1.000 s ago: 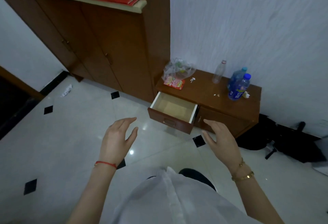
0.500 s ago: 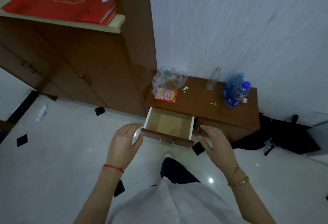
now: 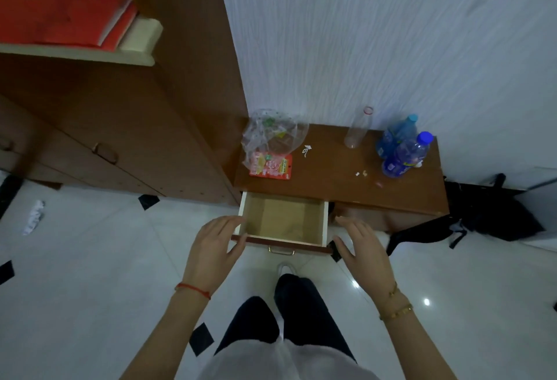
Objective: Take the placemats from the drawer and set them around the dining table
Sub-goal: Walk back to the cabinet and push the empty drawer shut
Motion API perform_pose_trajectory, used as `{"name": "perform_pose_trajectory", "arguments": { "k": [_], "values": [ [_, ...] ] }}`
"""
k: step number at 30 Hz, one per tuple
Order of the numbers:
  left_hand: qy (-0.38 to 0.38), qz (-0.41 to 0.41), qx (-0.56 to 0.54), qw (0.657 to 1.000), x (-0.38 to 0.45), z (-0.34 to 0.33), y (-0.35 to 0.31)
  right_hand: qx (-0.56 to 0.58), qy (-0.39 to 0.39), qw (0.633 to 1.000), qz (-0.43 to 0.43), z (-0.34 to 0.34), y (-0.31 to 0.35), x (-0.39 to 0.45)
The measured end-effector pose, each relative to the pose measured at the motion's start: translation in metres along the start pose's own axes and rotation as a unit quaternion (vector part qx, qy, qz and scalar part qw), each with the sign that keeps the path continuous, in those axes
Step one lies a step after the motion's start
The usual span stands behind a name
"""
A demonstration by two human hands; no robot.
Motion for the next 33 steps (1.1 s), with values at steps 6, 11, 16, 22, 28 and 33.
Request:
{"name": "perform_pose_trajectory", "arguments": {
  "k": [6,11,16,22,28,33],
  "values": [
    [0.020,-0.039,0.011,0.999,0.005,-0.089,0.055,-0.010,-0.002,1.000,-0.002,-0.105,-0.038,-0.013],
    [0.019,-0.066,0.007,0.998,0.000,-0.194,0.114,-0.023,-0.007,1.000,0.014,-0.206,-0.084,-0.026],
    [0.001,-0.087,0.004,0.996,0.000,-0.285,0.174,-0.028,-0.019,0.999,0.026,-0.294,-0.138,-0.041],
    [-0.062,-0.146,-0.010,0.987,-0.006,-0.340,0.208,-0.036,-0.113,0.990,0.076,-0.347,-0.167,-0.057],
    [-0.125,-0.178,-0.028,0.976,-0.005,-0.354,0.217,-0.055,-0.205,0.972,0.103,-0.351,-0.169,-0.058],
    [-0.156,-0.175,-0.040,0.971,0.017,-0.358,0.216,-0.073,-0.221,0.967,0.106,-0.349,-0.179,-0.036]
  ]
}}
Point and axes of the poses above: each hand's wrist, its own x-axis towards the middle knuckle, its own z-axis out of the back of the hand, y = z × x, the point moved 8 cm from there along x, towards the middle knuckle, and after that the axes turned 11 degrees about z, right-handed, at the moved point
